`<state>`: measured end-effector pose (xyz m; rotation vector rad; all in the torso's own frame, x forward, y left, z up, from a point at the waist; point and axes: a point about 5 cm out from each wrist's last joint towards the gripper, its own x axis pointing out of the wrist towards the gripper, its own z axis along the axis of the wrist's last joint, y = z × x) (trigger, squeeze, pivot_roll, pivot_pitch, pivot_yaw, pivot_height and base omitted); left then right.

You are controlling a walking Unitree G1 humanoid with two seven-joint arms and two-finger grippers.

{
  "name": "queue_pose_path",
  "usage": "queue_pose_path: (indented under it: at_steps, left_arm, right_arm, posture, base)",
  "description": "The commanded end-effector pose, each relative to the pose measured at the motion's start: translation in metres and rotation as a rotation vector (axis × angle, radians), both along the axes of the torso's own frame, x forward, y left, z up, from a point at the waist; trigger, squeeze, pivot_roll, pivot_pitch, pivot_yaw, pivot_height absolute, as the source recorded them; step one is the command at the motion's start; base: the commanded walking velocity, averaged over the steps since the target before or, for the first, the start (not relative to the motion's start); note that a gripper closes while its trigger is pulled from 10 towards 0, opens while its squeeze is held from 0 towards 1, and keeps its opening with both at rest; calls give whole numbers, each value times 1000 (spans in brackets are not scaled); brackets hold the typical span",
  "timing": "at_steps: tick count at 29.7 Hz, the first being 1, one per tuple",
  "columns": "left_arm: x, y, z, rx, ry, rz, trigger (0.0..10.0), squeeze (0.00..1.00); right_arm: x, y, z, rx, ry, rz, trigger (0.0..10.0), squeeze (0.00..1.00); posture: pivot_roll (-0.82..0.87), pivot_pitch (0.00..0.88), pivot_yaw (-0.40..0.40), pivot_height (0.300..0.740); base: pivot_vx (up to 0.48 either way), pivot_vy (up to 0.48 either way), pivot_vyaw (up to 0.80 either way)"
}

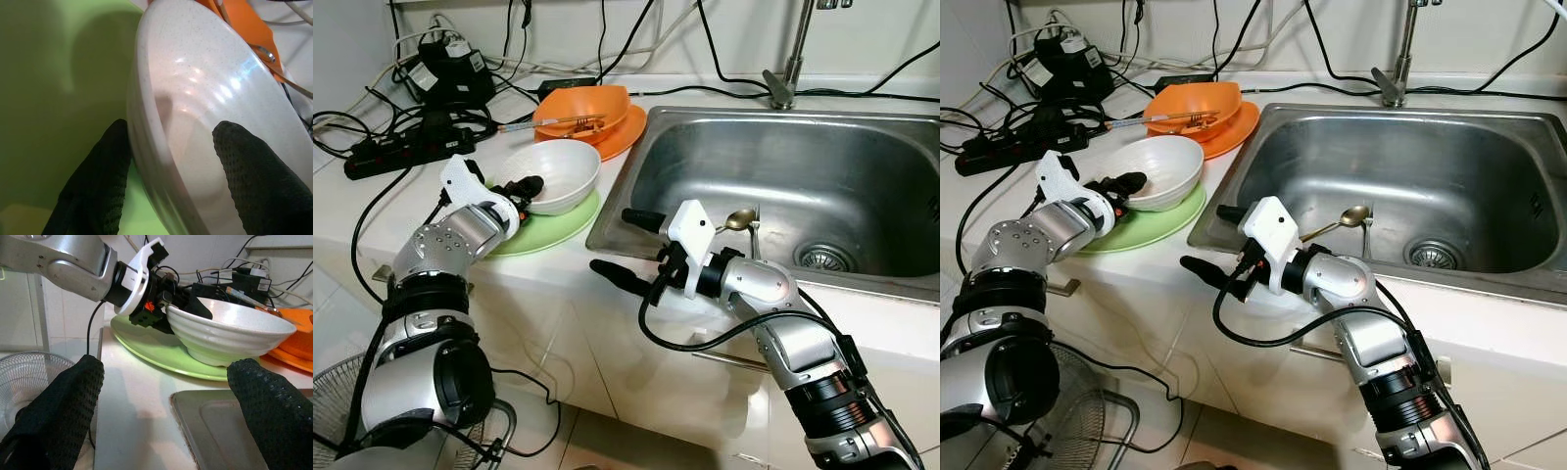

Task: Kitchen organization

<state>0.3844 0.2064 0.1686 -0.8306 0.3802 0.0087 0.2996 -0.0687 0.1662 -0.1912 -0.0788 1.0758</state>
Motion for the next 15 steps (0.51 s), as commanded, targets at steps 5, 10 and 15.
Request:
queue_pose_path:
  at_steps: [5,10,15]
  left_arm:
    - [-1,13,7,9,-10,50,0,0]
    - [0,14,9,3,-17,57,0,0]
    - [0,14,9,7,-19,63,0,0]
  right_arm:
    - [-1,4,-2,-7,-7,8,10000,0]
    - [0,4,-2,-8,-8,10,10000,0]
    - [0,5,-3,-10,-8,11,10000,0]
  posture:
    - [-34,0,187,740]
    - [-34,0,187,740]
    - [-31,0,186,740]
  base:
    - [0,0,0]
    - [0,0,0]
    - [0,0,0]
